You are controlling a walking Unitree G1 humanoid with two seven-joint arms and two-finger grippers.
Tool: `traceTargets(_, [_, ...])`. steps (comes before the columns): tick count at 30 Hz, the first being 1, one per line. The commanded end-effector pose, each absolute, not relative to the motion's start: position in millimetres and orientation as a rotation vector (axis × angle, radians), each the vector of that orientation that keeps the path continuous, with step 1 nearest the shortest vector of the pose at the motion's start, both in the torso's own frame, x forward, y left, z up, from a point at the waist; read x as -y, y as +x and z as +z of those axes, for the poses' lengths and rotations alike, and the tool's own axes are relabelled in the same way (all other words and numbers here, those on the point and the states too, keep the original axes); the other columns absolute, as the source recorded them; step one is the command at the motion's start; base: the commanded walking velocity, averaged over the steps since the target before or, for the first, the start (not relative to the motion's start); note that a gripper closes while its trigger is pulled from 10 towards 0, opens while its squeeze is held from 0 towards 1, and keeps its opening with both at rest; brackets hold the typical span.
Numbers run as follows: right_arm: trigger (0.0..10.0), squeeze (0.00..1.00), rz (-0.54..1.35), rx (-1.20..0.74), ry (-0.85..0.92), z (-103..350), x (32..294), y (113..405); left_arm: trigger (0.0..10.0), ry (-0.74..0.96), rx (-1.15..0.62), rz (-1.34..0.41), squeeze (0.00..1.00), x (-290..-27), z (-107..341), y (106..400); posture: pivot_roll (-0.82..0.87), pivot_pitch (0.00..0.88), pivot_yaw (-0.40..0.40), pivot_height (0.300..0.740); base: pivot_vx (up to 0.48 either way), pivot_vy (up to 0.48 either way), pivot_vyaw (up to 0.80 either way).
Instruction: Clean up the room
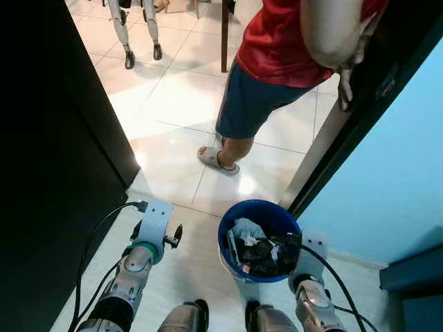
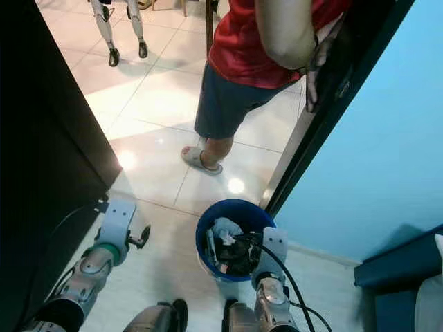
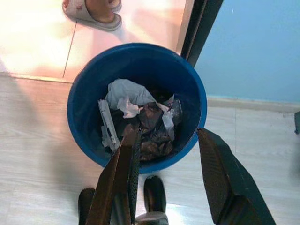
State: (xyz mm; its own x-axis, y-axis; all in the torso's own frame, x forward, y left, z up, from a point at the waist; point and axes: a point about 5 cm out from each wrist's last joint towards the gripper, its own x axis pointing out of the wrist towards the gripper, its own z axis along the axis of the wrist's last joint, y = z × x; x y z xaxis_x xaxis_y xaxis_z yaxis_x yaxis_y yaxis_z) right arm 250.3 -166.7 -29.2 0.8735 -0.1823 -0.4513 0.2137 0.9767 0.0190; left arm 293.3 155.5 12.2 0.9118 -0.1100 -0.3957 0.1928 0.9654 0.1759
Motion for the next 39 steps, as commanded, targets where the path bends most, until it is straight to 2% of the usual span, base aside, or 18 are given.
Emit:
traceTargets(1, [10.0, 0.0, -0.207, -0.471, 0.056, -31, 167, 247, 10.0, 0.21, -0.404, -0.15, 0.0, -156, 8, 291, 0.01, 0.081, 0.074, 0.74, 0.0, 0.0, 0.0])
traceTargets(5, [10.0, 0.0, -0.206, -0.45, 0.072, -27, 166, 253, 10.0, 0.19, -0.321, -0.147, 0.0, -152, 19, 296, 0.01, 0.082, 0.06, 0.74, 0.0, 0.0, 0.0])
traceTargets(7, [10.0, 0.0, -0.156, -0.419, 0.073, -21, 161, 260, 10.0, 0.149, -0.216, -0.148, 0.0, -150, 32, 300, 0.01, 0.083, 0.051, 0.74, 0.0, 0.0, -0.7])
traceTargets(10, [10.0, 0.0, -0.131, -0.42, 0.066, -20, 158, 262, 10.0, 0.134, -0.192, -0.144, 0.0, -150, 35, 301, 0.01, 0.083, 0.052, 0.74, 0.0, 0.0, -0.8])
traceTargets(26, [10.0, 0.0, -0.114, -0.505, 0.049, -26, 165, 261, 10.0, 0.215, -0.24, -0.263, 0.0, -134, 27, 300, -0.01, 0.107, 0.046, 0.74, 0.0, 0.0, -0.8])
traceTargets(39, [10.0, 0.0, -0.101, -0.537, 0.043, -29, 172, 258, 10.0, 0.206, -0.211, -0.279, 0.0, -129, 28, 297, -0.01, 0.113, 0.021, 0.74, 0.0, 0.0, -0.8])
